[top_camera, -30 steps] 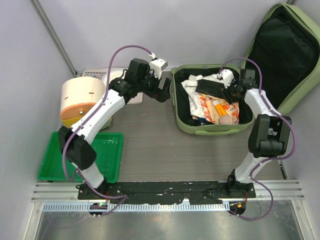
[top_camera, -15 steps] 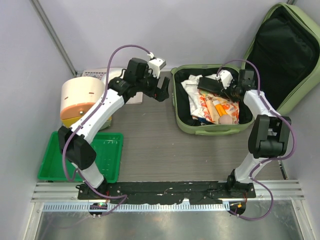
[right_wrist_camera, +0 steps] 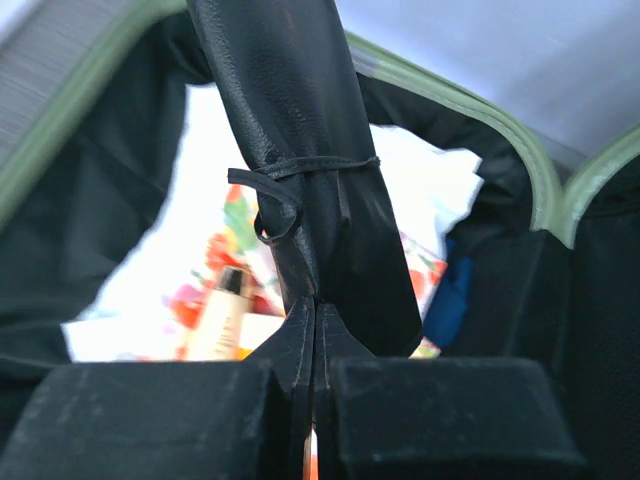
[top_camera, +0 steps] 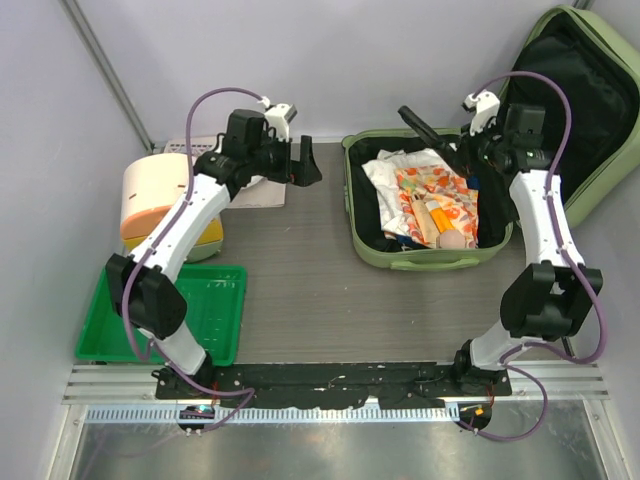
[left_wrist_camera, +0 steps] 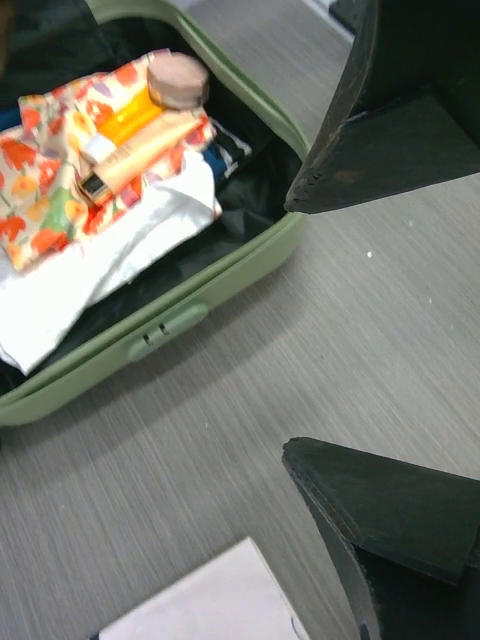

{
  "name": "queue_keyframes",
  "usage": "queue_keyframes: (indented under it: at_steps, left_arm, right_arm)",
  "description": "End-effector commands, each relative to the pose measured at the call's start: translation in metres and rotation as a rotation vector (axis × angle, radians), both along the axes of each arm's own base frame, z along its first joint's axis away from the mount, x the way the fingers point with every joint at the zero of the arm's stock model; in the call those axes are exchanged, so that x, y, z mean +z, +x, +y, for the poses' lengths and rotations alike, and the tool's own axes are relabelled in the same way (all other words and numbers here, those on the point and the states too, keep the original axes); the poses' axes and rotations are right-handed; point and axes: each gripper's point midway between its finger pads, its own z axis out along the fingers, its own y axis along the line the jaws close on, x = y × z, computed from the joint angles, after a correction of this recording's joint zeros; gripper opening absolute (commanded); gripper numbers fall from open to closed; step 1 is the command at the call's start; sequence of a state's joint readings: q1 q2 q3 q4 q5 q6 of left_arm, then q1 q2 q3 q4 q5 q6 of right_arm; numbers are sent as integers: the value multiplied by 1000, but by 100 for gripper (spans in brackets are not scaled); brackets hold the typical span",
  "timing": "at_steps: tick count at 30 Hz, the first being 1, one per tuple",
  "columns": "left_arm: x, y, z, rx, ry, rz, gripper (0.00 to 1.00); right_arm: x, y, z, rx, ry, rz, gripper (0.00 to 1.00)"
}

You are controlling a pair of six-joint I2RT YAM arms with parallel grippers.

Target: Open, take out, and arrange the luggage

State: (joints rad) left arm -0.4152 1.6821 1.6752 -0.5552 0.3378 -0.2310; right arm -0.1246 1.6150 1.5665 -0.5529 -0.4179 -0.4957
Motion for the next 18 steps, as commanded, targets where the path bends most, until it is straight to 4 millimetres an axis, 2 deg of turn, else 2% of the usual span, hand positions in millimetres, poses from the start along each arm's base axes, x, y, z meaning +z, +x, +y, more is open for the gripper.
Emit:
queue_keyframes:
  at_steps: [1, 5, 6, 7, 8, 10, 11, 13, 14, 15, 18]
  left_arm:
    - [57, -16, -16, -27, -174, -77, 100]
    - [60, -29, -29, -76, -293, -25, 99]
    - [56, -30, -38, -88, -377, -21, 100]
    - [69, -38, -40, -107, -443, -44, 100]
    - [70, -39, -42, -109, -490, -51, 100]
    - [75, -38, -48, -104, -577, -66, 100]
    - [71, -36, -52, -96, -585, -43, 100]
    - [79, -33, -56, -77, -636, -36, 100]
    - [82, -32, -60, -66, -652, -37, 100]
    - [89, -31, -62, -71, -672, -50, 100]
    - [91, -31, -76, -86, -715, -8, 100]
  right_arm:
    - [67, -23, 51, 55, 310, -68, 1]
    - [98, -38, 79, 77, 559, -62, 1]
    - [106, -42, 88, 104, 614, -61, 1]
    - [123, -42, 94, 98, 706, -79, 1]
    - [124, -44, 99, 100, 752, -73, 1]
    - [150, -49, 106, 123, 817, -138, 1]
    - [147, -51, 109, 90, 900, -84, 1]
    - [168, -56, 113, 109, 976, -141, 1]
    - [163, -58, 115, 88, 1039, -102, 1]
    - [167, -61, 118, 97, 1057, -108, 1]
    - [171, -66, 127, 106, 1103, -102, 1]
